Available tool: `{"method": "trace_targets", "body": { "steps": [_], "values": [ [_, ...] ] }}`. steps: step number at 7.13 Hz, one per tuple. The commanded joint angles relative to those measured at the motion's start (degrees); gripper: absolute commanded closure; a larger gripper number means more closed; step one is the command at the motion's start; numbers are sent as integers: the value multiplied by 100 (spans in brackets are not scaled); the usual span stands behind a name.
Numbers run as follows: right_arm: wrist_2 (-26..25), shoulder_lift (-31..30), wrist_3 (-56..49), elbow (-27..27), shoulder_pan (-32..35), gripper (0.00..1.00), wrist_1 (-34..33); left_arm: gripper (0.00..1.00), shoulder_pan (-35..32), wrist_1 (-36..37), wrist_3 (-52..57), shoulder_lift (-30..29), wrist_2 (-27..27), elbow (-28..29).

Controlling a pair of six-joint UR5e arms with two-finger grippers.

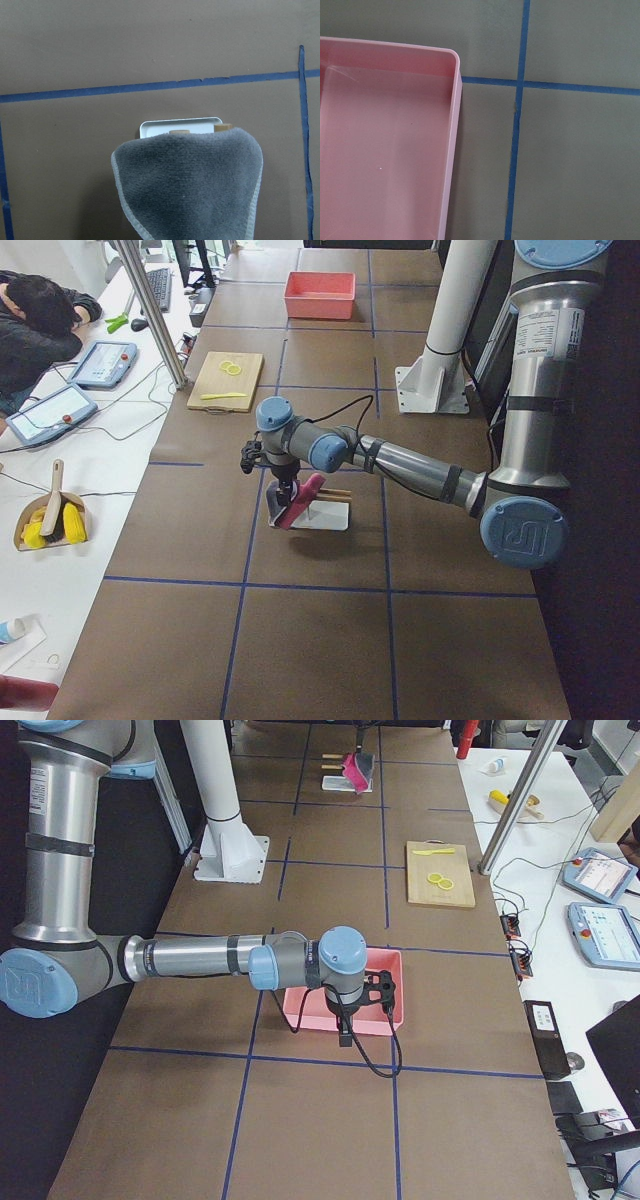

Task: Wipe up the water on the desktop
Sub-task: 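Lower the left gripper onto the grey-and-pink cloth and grasp it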

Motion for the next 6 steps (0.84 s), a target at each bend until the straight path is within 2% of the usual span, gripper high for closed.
{"method": "trace_targets", "body": {
  "steps": [1, 2, 4, 6],
  "values": [
    [8, -1, 0, 0, 0, 0, 0, 15, 38, -1, -9, -34, -16, 145],
    [8, -1, 0, 0, 0, 0, 0, 15, 39, -1, -9, -60, -16, 163],
    [8, -10, 0, 0, 0, 0, 0, 29, 56, -1, -9, -130, -16, 250],
    [8, -10, 0, 0, 0, 0, 0, 36, 187, -1, -17, -166, -16, 260]
  ]
}}
